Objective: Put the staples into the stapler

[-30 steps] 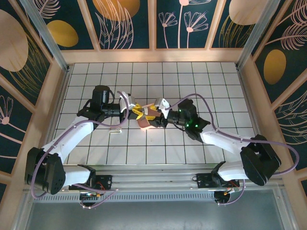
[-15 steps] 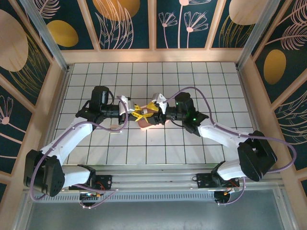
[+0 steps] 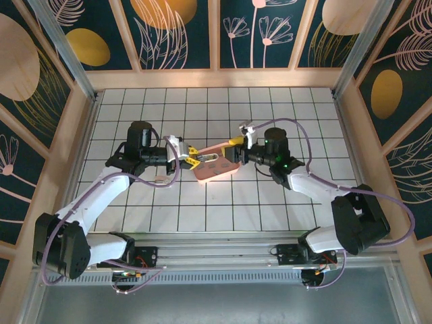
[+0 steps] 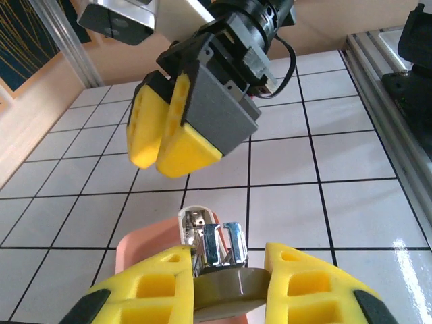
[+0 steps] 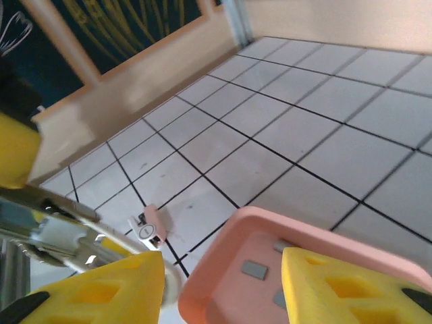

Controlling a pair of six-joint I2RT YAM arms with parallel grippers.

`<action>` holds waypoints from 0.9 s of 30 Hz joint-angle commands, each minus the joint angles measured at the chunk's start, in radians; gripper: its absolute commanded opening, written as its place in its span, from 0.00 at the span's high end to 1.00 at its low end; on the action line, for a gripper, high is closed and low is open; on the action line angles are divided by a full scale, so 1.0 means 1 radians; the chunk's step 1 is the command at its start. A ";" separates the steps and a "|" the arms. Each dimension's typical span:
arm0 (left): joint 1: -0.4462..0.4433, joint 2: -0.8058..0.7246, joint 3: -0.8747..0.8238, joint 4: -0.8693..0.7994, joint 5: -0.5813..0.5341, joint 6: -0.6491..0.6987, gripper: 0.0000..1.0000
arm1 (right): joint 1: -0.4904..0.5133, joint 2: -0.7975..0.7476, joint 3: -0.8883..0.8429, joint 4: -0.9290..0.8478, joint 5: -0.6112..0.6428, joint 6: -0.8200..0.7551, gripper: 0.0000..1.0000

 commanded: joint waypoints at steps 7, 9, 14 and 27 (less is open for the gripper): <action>-0.002 -0.068 -0.095 0.281 -0.018 -0.120 1.00 | -0.014 -0.026 -0.017 0.076 -0.135 0.542 0.35; -0.002 -0.087 -0.129 0.381 -0.043 -0.174 1.00 | -0.013 -0.016 -0.030 0.105 -0.139 0.660 0.35; -0.002 -0.125 -0.243 0.707 -0.113 -0.337 1.00 | -0.012 -0.011 -0.098 0.319 -0.078 0.877 0.34; -0.031 -0.125 -0.361 1.099 -0.210 -0.542 1.00 | 0.054 0.087 -0.020 0.507 0.039 1.015 0.35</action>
